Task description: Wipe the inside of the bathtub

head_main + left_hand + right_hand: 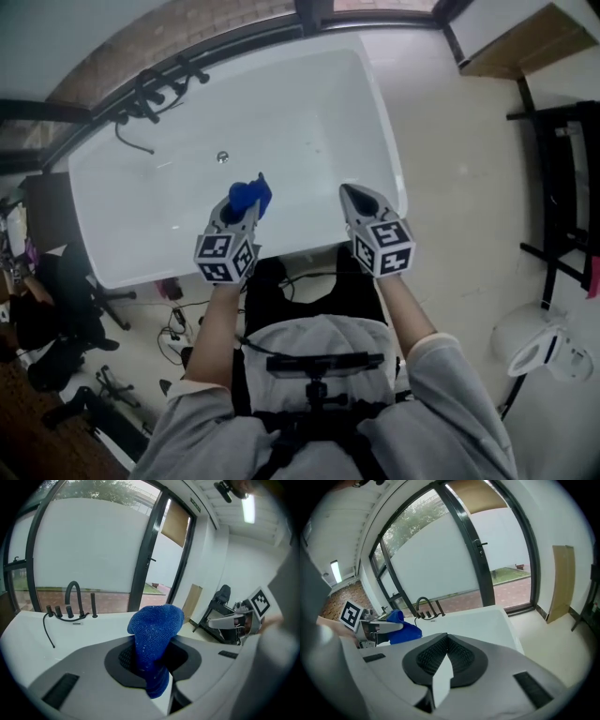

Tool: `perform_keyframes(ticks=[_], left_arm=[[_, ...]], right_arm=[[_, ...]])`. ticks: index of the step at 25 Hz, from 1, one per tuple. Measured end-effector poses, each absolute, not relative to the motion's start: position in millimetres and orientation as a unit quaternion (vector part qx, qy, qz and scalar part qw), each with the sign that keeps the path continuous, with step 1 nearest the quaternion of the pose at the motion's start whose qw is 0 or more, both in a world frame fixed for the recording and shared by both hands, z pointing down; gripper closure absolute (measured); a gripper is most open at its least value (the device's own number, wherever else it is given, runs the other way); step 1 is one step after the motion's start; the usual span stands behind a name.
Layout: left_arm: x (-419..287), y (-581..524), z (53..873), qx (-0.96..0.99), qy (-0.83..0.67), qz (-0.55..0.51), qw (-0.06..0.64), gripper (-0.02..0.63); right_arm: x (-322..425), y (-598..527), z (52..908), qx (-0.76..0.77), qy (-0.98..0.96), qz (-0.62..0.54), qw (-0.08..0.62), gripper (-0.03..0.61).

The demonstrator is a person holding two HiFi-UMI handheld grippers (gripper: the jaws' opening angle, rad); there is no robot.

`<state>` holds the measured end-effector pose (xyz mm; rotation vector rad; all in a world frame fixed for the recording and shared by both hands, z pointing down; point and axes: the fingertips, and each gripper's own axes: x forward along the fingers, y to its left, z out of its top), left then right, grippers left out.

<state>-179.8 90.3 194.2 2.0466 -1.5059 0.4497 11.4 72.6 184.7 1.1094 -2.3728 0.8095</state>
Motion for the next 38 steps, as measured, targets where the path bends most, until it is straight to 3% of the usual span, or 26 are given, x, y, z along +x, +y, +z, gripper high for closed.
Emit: perform_keyframes(ticks=[19, 38], left_arm=[[-154.1, -24.3, 413.3, 0.751, -0.524, 0.242, 0.319, 0.529], [-144.2, -82.3, 733.9, 0.689, -0.52, 0.333, 0.38, 0.531]], right_arm=[[-11.0, -8.5, 403.6, 0.405, -0.82, 0.306, 0.263, 0.572], [-27.0, -42.2, 620.3, 0.411, -0.796, 0.34, 0.286, 0.572]])
